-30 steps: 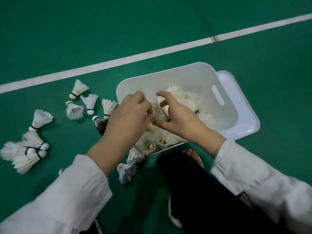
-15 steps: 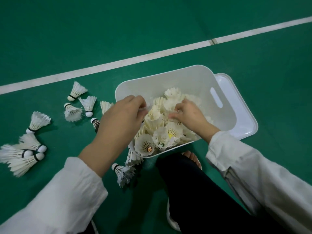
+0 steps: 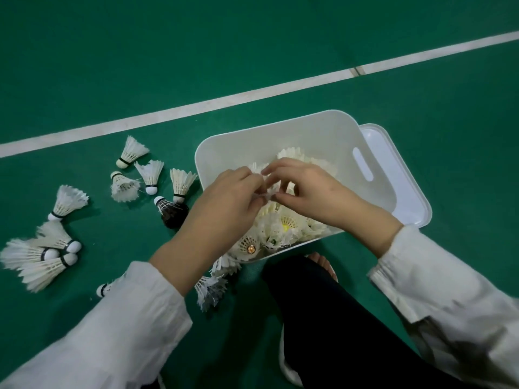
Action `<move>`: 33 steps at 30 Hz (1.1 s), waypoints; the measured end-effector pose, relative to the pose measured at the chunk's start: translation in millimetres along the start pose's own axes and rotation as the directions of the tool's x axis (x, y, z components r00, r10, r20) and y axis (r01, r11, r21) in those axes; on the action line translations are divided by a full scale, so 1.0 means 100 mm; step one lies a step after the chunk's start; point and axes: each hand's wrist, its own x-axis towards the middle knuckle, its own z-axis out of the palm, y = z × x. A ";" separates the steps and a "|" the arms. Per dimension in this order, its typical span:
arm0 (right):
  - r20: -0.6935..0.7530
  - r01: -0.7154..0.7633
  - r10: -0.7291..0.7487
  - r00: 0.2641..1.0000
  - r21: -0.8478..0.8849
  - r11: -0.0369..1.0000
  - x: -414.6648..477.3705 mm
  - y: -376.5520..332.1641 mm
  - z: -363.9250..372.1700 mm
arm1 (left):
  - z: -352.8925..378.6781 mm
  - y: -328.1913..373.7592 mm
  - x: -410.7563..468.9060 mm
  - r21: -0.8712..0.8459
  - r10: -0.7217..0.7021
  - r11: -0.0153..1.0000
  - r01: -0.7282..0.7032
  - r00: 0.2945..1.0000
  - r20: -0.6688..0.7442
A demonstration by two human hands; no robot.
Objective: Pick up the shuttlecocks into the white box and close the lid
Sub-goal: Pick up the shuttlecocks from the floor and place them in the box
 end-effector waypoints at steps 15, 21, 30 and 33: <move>-0.238 -0.201 0.184 0.954 -0.048 0.978 0.43 0.19 0.07 | -0.75 -0.39 0.24 0.122 0.079 0.987 -0.108 0.971 0.225; -0.002 -0.322 0.325 0.946 -0.136 0.937 0.68 0.30 0.55 | -0.82 -0.63 0.01 0.322 0.061 0.920 -0.223 0.894 0.444; -0.048 -0.179 0.172 0.984 -0.269 0.946 0.64 -0.22 0.29 | -0.85 -1.10 -0.36 0.293 -0.010 0.948 -0.128 0.904 0.427; 0.016 -0.020 0.023 1.000 -0.165 0.986 0.69 -0.67 0.20 | -0.88 -1.26 -0.55 0.282 -0.061 0.958 -0.057 0.918 0.393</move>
